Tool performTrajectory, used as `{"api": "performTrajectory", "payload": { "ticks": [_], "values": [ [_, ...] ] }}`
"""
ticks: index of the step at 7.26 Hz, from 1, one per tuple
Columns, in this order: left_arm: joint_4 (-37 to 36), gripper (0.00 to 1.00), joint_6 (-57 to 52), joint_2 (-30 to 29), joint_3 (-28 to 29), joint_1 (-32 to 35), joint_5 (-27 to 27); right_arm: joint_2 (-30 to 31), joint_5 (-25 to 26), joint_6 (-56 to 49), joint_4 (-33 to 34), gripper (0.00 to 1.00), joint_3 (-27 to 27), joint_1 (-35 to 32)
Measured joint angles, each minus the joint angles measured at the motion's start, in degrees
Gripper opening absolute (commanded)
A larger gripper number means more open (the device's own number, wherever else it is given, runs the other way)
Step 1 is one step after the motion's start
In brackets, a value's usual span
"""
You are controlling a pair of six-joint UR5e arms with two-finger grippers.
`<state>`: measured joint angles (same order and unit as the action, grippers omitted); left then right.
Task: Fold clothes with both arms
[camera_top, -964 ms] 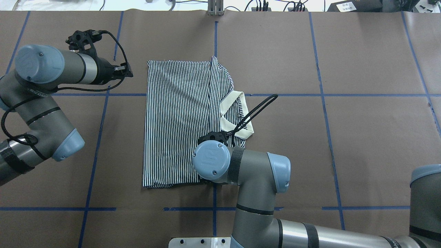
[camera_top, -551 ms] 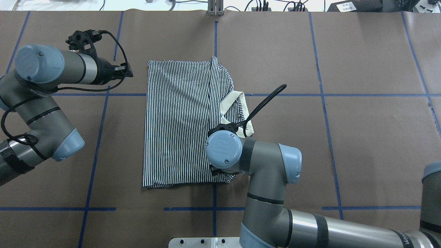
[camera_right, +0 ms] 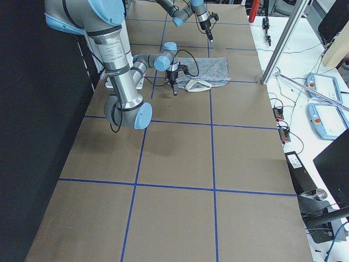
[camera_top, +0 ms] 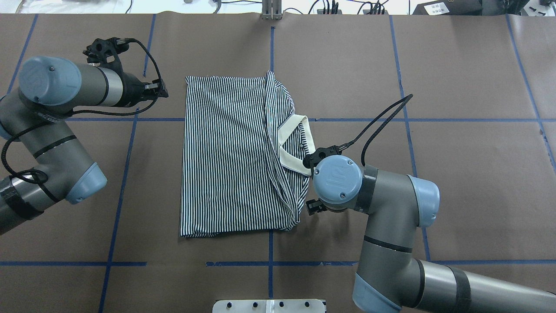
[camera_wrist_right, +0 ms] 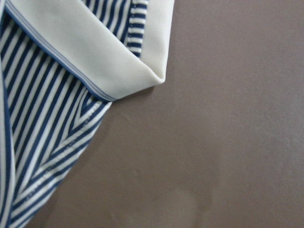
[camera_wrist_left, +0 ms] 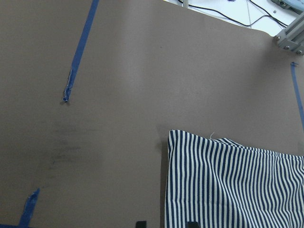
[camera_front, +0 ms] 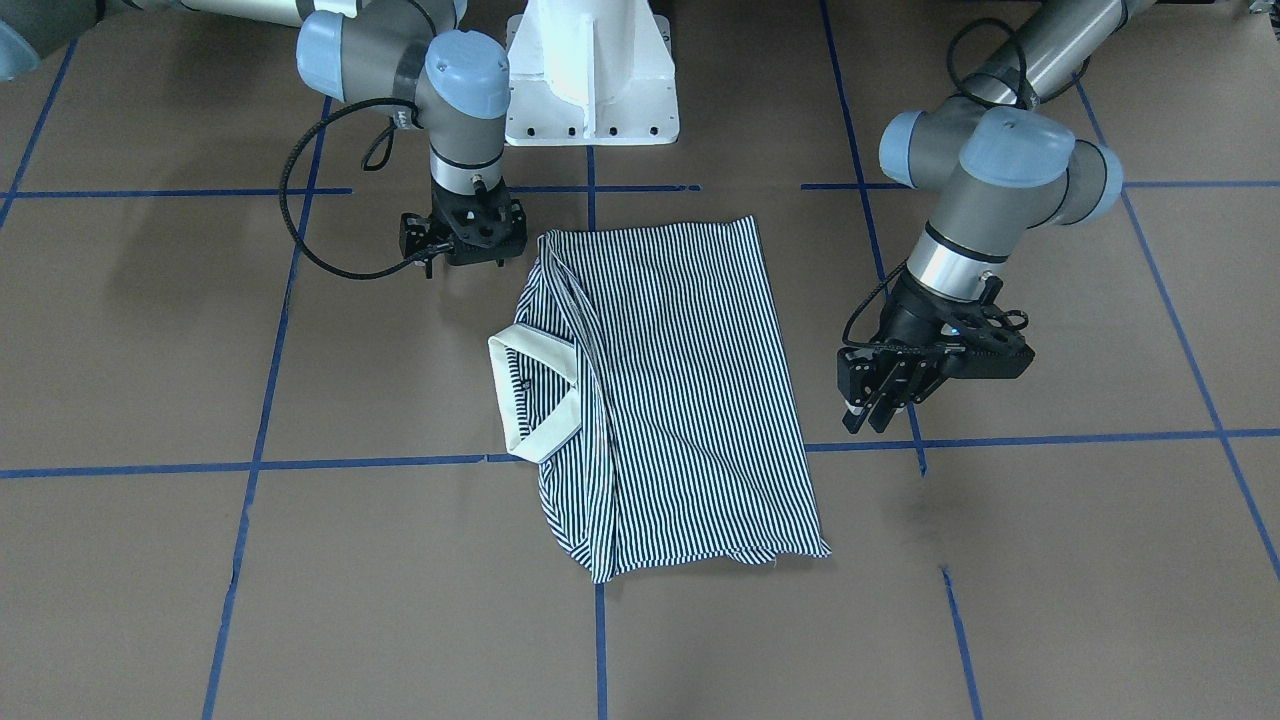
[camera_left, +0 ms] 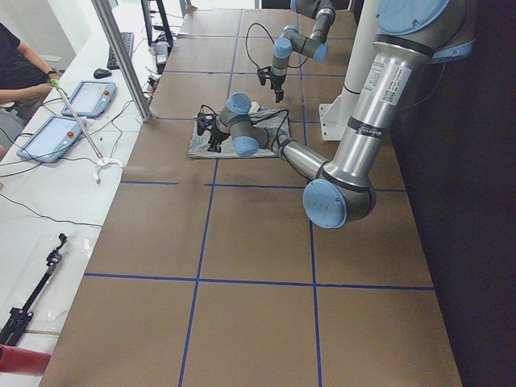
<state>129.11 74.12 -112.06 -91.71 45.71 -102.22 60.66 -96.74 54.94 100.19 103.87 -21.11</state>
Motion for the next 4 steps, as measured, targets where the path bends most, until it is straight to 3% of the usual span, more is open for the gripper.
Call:
{"api": "performTrajectory", "payload": {
  "ticks": [2, 4],
  "values": [
    [0.0, 0.4, 0.0, 0.0, -0.1, 0.0, 0.0, -3.0, 0.2, 0.5, -0.3, 1.0, -0.8, -0.4],
    [0.0, 0.4, 0.0, 0.0, -0.2, 0.1, 0.0, -10.2, 0.3, 1.4, -0.6, 1.0, -6.8, -0.7]
  ]
}}
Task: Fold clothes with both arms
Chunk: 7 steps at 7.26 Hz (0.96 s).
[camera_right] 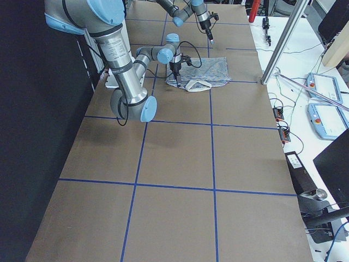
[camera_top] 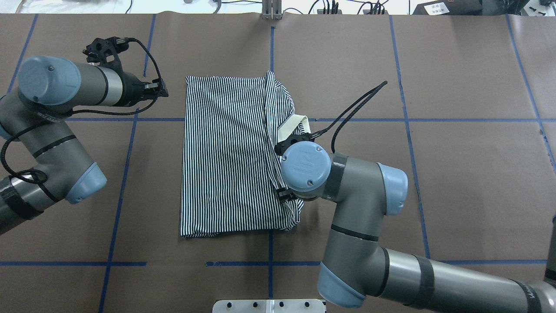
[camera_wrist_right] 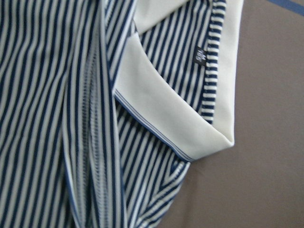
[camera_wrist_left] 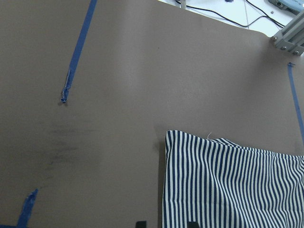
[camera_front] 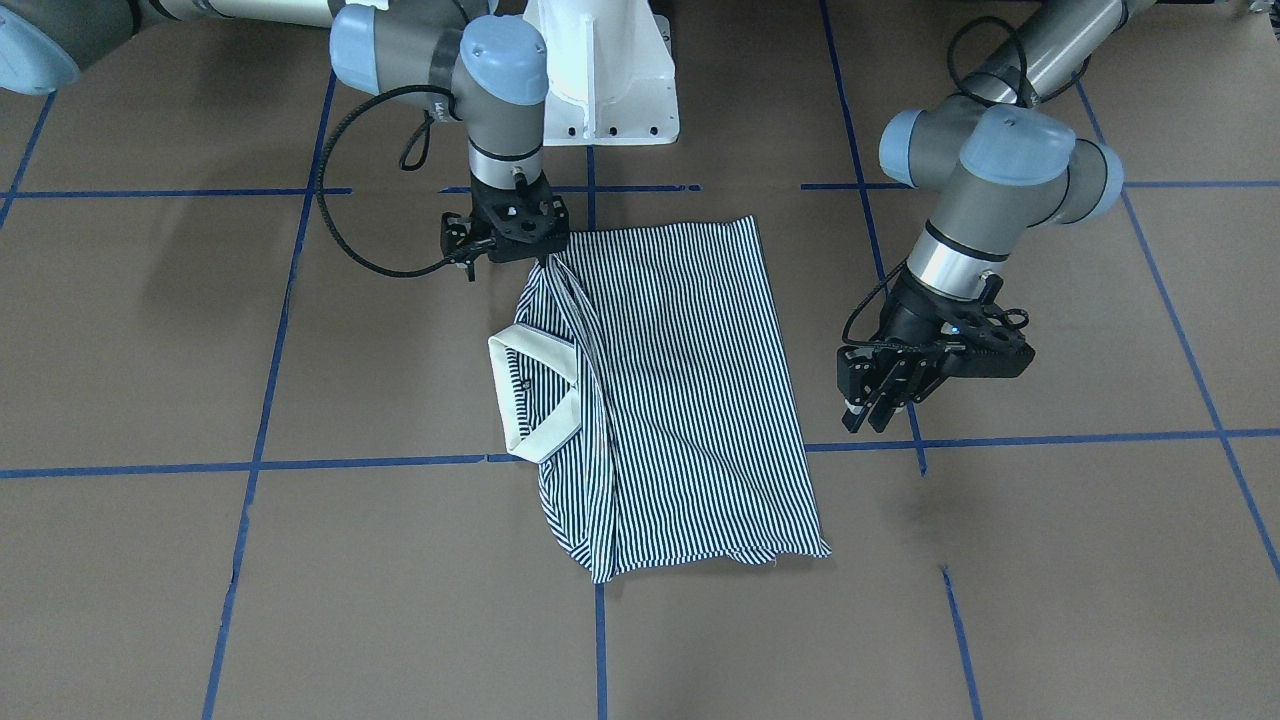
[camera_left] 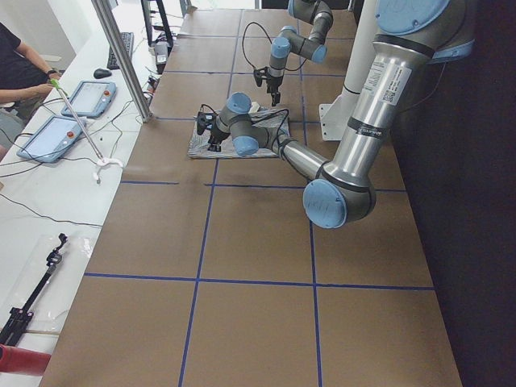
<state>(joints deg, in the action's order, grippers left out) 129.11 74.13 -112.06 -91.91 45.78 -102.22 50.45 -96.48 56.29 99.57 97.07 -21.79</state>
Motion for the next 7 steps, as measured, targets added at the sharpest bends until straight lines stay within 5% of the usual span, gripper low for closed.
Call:
{"api": "performTrajectory", "payload": {
  "ticks": [3, 7],
  "values": [
    [0.0, 0.4, 0.0, 0.0, 0.0, 0.0, 0.0, -5.8, 0.0, 1.6, -2.8, 1.0, -8.3, 0.0],
    [0.0, 0.41, 0.1, 0.0, 0.0, 0.0, 0.0, -6.4, 0.0, 1.4, -4.6, 1.0, -11.1, -0.2]
  ]
}}
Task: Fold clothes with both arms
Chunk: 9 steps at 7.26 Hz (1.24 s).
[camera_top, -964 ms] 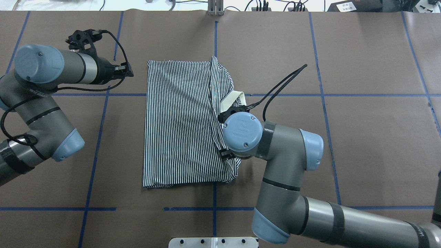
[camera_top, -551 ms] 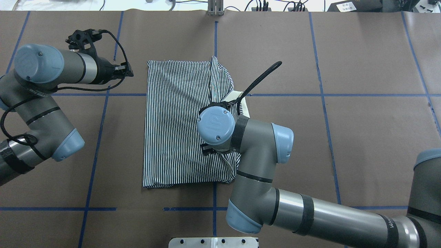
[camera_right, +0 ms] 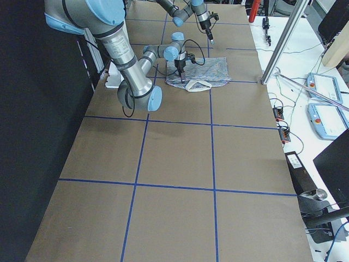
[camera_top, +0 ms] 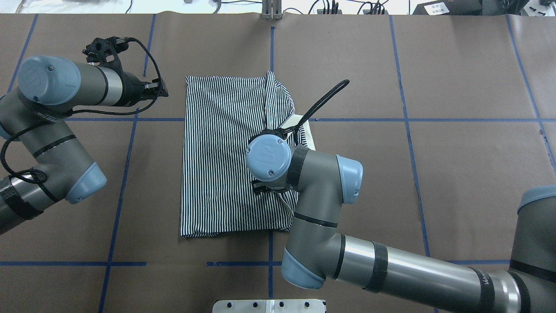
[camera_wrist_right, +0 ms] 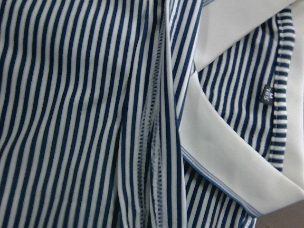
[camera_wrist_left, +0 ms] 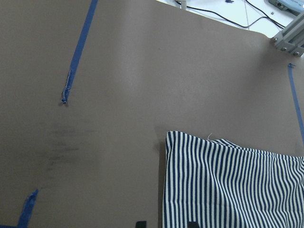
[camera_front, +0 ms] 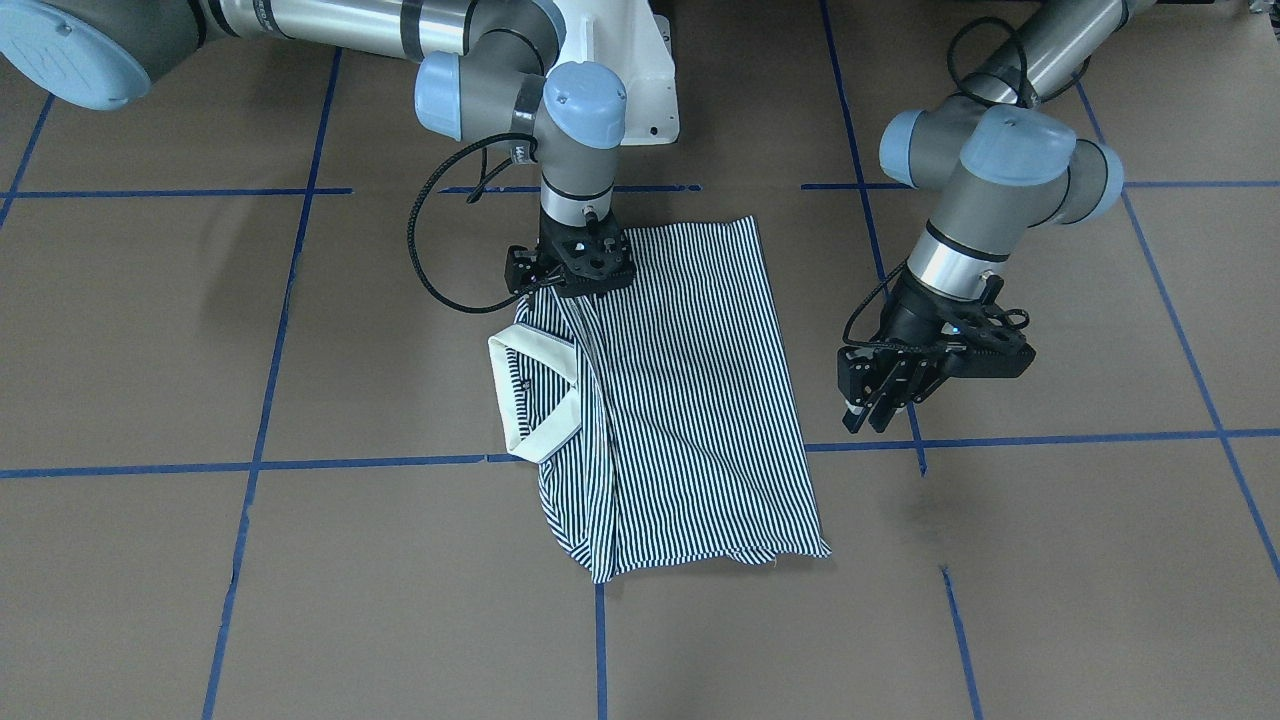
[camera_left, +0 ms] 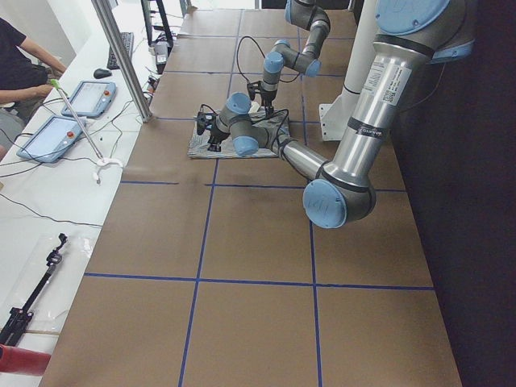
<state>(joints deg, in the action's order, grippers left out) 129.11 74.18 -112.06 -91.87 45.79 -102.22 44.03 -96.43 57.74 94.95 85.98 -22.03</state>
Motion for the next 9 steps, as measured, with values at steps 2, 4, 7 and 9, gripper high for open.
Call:
{"api": "performTrajectory", "payload": {
  "ticks": [2, 4, 7, 9],
  "values": [
    [0.0, 0.41, 0.0, 0.0, 0.0, 0.0, 0.0, 0.1, -0.1, -0.6, 0.0, 1.0, -0.3, -0.9],
    [0.0, 0.41, 0.0, 0.0, 0.0, 0.0, -0.1, 0.8, -0.2, -0.8, 0.0, 1.0, -0.4, -1.3],
    [-0.1, 0.42, 0.0, 0.2, -0.5, 0.0, -0.1, 3.0, -0.8, -1.7, 0.1, 1.0, 0.5, -2.5],
    [0.0, 0.42, 0.0, 1.0, -1.2, 0.0, -0.1, 9.0, -0.9, -5.3, 0.1, 1.0, 5.7, -3.9]
  ]
}}
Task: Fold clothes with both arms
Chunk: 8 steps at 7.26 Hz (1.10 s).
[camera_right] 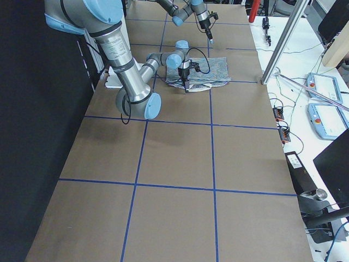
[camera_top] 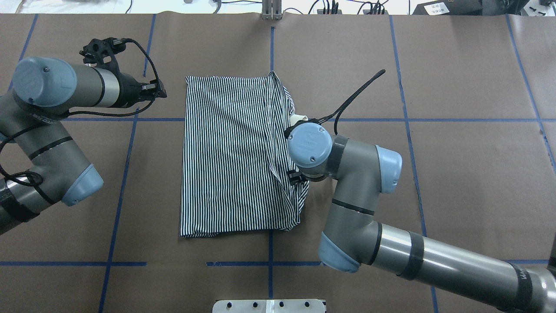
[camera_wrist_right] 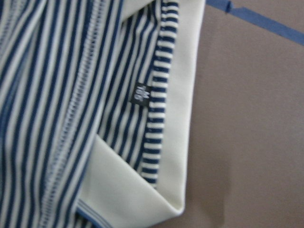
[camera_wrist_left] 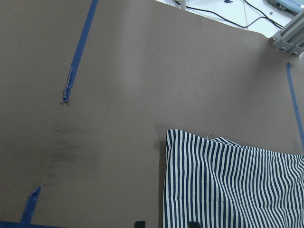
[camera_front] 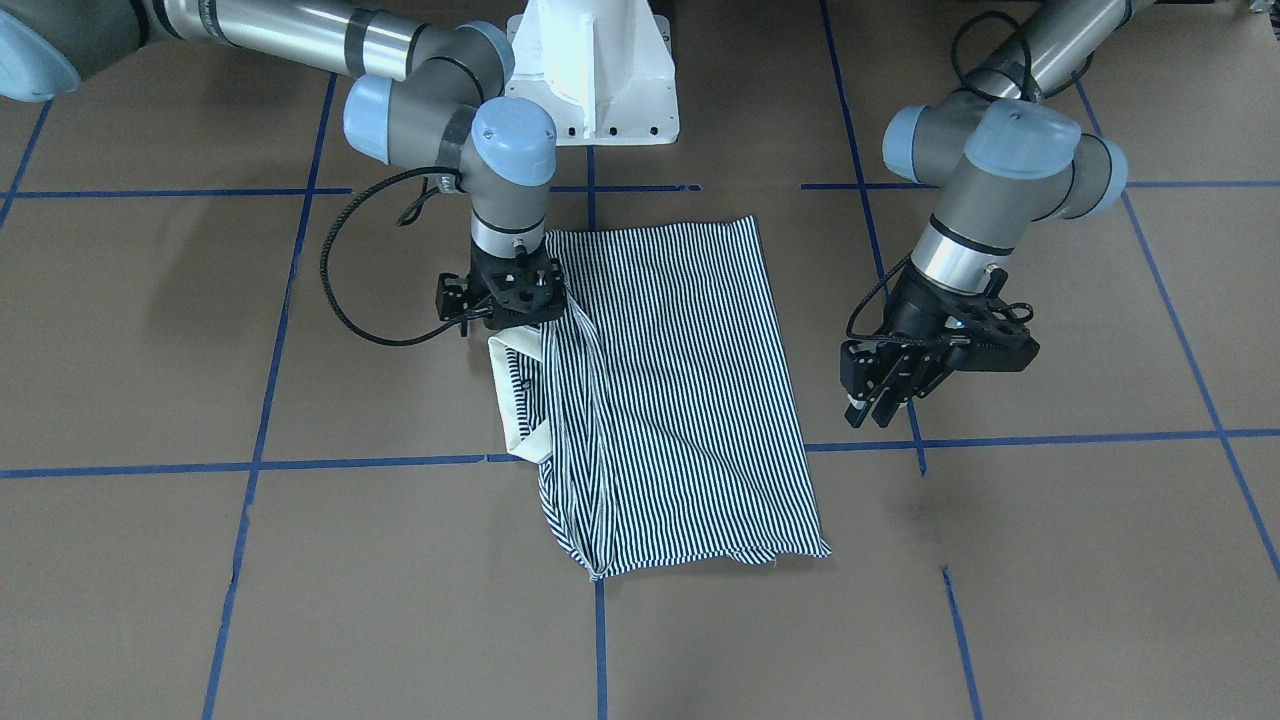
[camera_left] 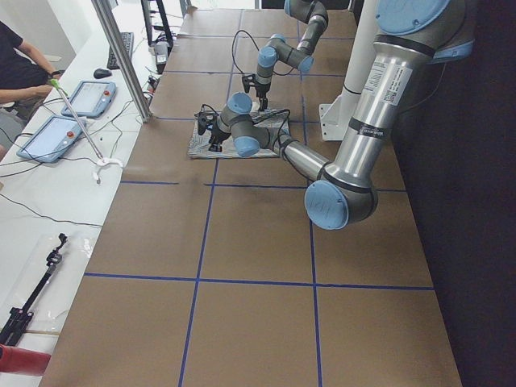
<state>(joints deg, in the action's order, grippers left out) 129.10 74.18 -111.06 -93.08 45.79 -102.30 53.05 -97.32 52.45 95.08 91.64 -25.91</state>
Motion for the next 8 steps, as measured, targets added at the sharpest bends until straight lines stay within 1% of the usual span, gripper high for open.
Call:
{"api": "performTrajectory", "payload": {
  "ticks": [1, 2, 3, 6, 7, 8],
  "values": [
    [0.0, 0.42, 0.0, 0.2, -0.1, 0.0, 0.0, 2.3, -0.3, -1.5, 0.3, 1.0, 2.7, -0.5],
    [0.0, 0.42, 0.0, 0.2, -0.2, 0.0, 0.0, 2.5, -0.6, -1.9, 0.6, 1.0, 3.6, -0.8],
    [0.0, 0.42, 0.0, 0.3, -0.4, 0.0, 0.0, 0.7, -0.8, -1.7, 0.9, 1.0, 2.9, -0.8],
    [0.0, 0.42, -0.1, 2.4, -3.3, 0.0, -0.1, -8.3, -0.8, 2.6, 0.5, 1.0, -5.2, -0.6],
    [0.0, 0.42, -0.1, 2.8, -3.8, 0.0, 0.0, -10.3, -0.7, 3.6, 0.1, 1.0, -7.5, -0.3],
    [0.0, 0.42, -0.1, 2.9, -4.0, 0.0, 0.0, -11.4, -0.7, 4.2, -0.5, 0.96, -9.0, 0.1]
  ]
}}
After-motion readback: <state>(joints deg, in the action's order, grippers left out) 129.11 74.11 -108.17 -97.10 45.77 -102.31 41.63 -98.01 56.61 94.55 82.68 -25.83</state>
